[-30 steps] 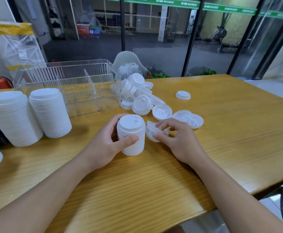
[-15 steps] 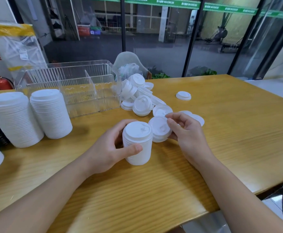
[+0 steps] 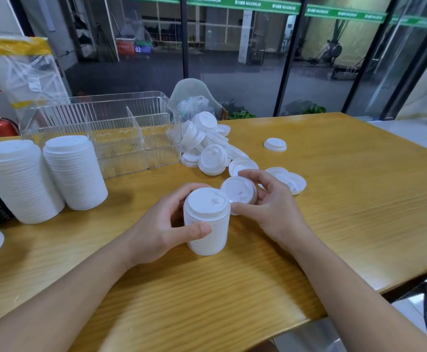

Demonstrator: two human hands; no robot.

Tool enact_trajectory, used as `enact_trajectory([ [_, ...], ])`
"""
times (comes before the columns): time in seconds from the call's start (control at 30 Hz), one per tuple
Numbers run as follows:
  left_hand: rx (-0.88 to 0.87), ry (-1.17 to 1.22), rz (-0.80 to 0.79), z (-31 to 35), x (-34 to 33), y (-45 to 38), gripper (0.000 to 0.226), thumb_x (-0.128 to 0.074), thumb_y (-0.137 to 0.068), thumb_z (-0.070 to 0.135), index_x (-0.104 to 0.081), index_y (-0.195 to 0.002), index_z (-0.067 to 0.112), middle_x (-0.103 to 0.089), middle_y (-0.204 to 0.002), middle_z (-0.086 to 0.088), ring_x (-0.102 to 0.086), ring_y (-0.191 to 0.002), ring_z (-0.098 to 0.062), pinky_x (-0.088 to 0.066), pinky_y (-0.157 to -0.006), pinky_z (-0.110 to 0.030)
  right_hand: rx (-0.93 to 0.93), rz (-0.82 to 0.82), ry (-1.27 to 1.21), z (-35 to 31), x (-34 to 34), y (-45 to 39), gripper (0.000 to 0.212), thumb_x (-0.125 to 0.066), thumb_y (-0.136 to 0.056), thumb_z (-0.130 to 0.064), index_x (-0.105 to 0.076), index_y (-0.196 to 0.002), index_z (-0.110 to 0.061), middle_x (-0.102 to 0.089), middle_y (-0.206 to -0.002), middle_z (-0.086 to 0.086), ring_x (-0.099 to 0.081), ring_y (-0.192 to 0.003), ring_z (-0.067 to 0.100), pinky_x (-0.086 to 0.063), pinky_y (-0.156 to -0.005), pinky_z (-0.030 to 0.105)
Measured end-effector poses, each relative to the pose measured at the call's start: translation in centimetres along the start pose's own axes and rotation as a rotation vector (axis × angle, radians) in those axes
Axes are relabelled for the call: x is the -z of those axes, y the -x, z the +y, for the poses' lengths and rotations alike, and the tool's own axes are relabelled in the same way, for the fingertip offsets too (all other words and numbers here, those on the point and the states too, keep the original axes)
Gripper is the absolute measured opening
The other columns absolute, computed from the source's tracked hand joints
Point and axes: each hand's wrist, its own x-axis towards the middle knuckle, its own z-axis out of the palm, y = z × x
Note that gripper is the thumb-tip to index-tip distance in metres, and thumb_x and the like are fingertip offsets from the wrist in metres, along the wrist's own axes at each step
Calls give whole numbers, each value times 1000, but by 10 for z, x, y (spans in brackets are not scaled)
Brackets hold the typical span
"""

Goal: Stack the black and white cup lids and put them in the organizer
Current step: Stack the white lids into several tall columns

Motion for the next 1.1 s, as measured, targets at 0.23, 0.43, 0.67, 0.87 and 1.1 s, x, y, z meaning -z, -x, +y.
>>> enact_trajectory([
  [0.23,60,17,61,-2,-2,0,70,-86,-90,31,-49,-149,27,-74,-136,1,-71,-125,-24,-55,-100,-43,41,35,-258,-9,4,-3,60,-88,-85,-5,-65,-139,-15,-79,-123,12,-76,-113,31,-61,-98,43],
  [0.43,53,33,69,-1,-3,-1,63,-88,-90,31,-54,-143,24,-75,-134,-1,-72,-124,-24,-55,-100,-43,8,58,-447,-13,4,-7,58,-84,-86,-6,-63,-139,-9,-78,-122,17,-75,-106,29,-61,-86,32],
  [0.67,46,-8,133,2,-10,-2,56,-88,-90,29,-59,-136,22,-77,-124,1,-76,-113,-21,-58,-90,-34,10,-23,-449,-15,-6,-6,51,-85,-86,-10,-65,-132,-3,-73,-124,24,-70,-104,28,-59,-86,32],
  [0.87,36,-53,156,5,-17,-3,50,-88,-93,28,-59,-134,24,-76,-122,1,-75,-110,-21,-61,-90,-39,107,-19,-239,-16,-16,0,31,-78,-96,-24,-77,-123,-8,-80,-118,12,-76,-110,23,-57,-94,30],
  [1.1,51,3,174,5,-18,-5,47,-88,-94,19,-62,-134,21,-77,-120,-2,-76,-111,-22,-61,-89,-35,244,-129,102,-8,-30,7,32,-63,-109,-34,-74,-134,-18,-76,-130,-2,-69,-126,19,-55,-106,42],
])
